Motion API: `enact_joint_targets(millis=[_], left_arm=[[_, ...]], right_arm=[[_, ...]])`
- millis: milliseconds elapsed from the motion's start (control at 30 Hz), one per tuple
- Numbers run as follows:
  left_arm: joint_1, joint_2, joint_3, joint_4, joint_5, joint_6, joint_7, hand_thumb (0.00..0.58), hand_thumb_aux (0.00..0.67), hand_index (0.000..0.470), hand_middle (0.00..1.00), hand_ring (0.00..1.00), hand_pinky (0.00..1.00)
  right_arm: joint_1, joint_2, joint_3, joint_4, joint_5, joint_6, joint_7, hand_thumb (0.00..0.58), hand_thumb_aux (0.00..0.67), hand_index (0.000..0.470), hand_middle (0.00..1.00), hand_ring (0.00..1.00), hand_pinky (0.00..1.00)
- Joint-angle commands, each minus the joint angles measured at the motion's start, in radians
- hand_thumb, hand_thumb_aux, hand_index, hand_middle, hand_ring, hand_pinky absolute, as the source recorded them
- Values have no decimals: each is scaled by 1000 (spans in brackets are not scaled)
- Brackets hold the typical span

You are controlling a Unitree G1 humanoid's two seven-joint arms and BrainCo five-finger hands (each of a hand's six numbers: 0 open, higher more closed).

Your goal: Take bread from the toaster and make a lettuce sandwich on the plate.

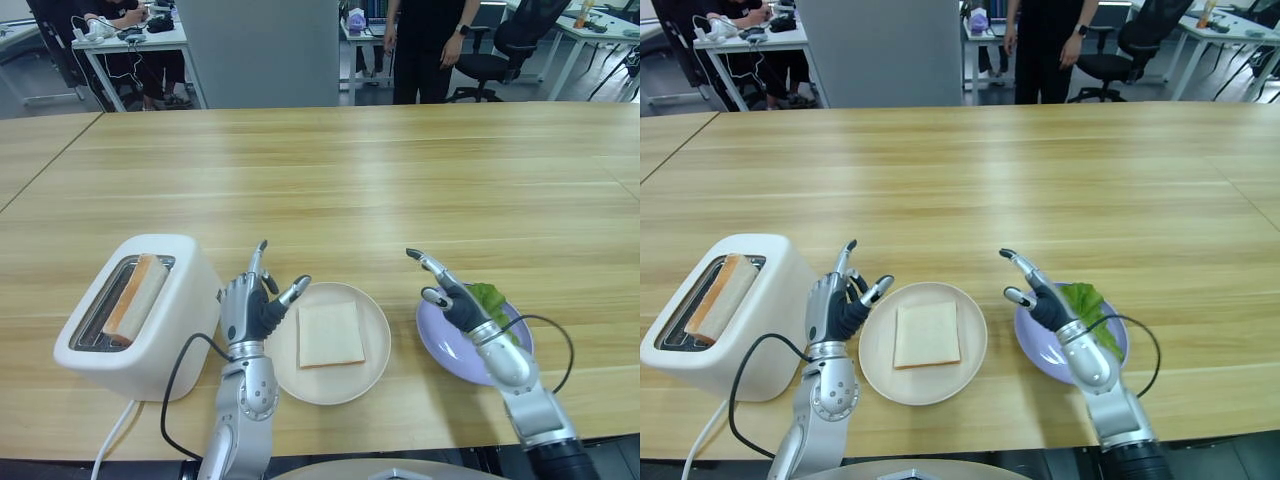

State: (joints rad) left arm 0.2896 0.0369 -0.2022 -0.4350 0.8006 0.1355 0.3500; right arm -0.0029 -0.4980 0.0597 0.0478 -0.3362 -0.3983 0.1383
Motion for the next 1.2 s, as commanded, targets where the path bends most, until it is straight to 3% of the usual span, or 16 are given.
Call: enact_joint_targets(millis=[33, 267, 567, 733, 1000, 1033, 1133, 1167, 1200], left_arm=[[28, 6, 31, 3, -64, -75, 40, 0, 0, 0, 502, 502, 502], [69, 14, 81, -8, -75, -122, 77, 0, 0, 0, 467, 467, 467], [97, -16, 87, 9, -63, -120, 105, 0, 0, 0, 459, 459, 459], [99, -29, 76, 21, -51, -116, 110, 0, 0, 0, 443, 443, 443], [104, -41, 67, 33, -48, -109, 109, 0, 0, 0, 439, 439, 439], [105, -41, 67, 33, -49, -110, 108, 0, 0, 0, 439, 439, 439], [108, -40, 66, 39, -51, -112, 108, 0, 0, 0, 435, 435, 435], [109, -41, 66, 41, -52, -112, 108, 0, 0, 0, 439, 439, 439], [110, -41, 66, 45, -53, -113, 110, 0, 0, 0, 439, 439, 439]], right_arm=[[-67, -180, -27, 186, -154, -128, -78, 0, 0, 0, 0, 0, 0], [-248, -484, 204, 583, -669, -320, -604, 0, 0, 0, 0, 0, 0], [-492, -523, 551, 905, -1028, -307, -1129, 0, 0, 0, 0, 0, 0], [-557, -472, 693, 1059, -1102, -256, -1254, 0, 0, 0, 0, 0, 0], [-594, -407, 817, 1190, -1096, -225, -1279, 0, 0, 0, 0, 0, 0], [-595, -404, 824, 1197, -1090, -224, -1277, 53, 32, 22, 0, 0, 0], [-596, -399, 840, 1211, -1074, -218, -1277, 92, 55, 38, 0, 0, 0], [-597, -397, 845, 1212, -1070, -218, -1277, 363, 260, 179, 0, 0, 0], [-597, -396, 849, 1212, -1067, -218, -1279, 452, 355, 244, 0, 0, 0]])
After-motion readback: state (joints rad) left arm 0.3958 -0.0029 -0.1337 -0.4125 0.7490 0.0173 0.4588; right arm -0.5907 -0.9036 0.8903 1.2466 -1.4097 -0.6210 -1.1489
